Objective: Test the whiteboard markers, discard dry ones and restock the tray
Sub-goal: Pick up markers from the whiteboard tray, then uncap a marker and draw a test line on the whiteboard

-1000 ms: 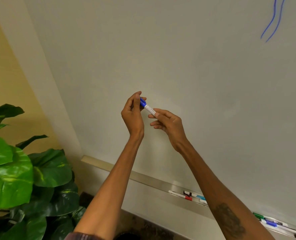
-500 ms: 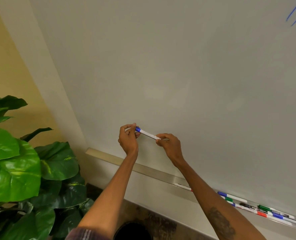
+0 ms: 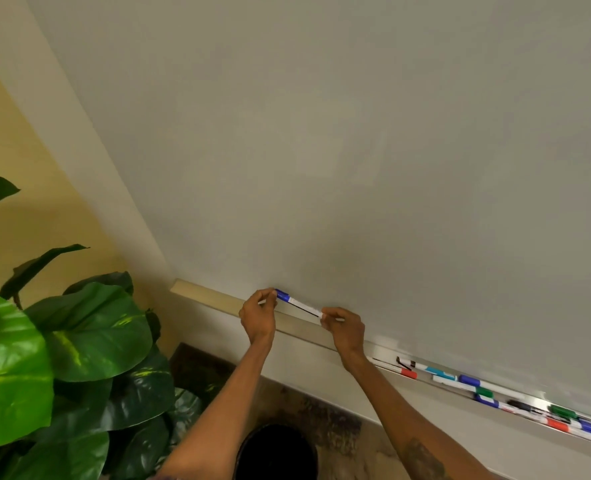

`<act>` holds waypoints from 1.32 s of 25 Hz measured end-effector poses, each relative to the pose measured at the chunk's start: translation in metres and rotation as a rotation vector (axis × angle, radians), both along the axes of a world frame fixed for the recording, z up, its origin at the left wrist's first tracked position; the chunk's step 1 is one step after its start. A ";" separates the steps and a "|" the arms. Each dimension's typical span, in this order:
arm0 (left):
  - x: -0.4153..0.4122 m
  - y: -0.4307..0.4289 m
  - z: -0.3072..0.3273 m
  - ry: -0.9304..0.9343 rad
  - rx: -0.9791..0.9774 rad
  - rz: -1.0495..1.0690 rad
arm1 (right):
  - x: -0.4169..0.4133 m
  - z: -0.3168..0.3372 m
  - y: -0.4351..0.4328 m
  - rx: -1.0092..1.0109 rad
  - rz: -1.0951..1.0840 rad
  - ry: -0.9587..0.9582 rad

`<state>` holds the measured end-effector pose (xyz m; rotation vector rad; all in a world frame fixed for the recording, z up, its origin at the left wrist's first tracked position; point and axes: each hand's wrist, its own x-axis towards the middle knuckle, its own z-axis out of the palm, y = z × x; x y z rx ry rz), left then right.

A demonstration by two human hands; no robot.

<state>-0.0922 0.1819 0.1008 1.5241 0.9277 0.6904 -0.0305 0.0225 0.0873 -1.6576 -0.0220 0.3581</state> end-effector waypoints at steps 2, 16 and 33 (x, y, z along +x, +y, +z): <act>0.001 0.006 -0.022 0.083 0.034 -0.014 | -0.003 -0.017 0.003 0.001 -0.030 0.087; 0.018 0.027 -0.133 0.447 -0.003 -0.205 | 0.022 -0.108 0.022 -0.007 0.003 0.546; 0.025 0.007 -0.150 0.432 0.195 -0.209 | 0.013 -0.124 -0.004 -0.132 -0.025 0.166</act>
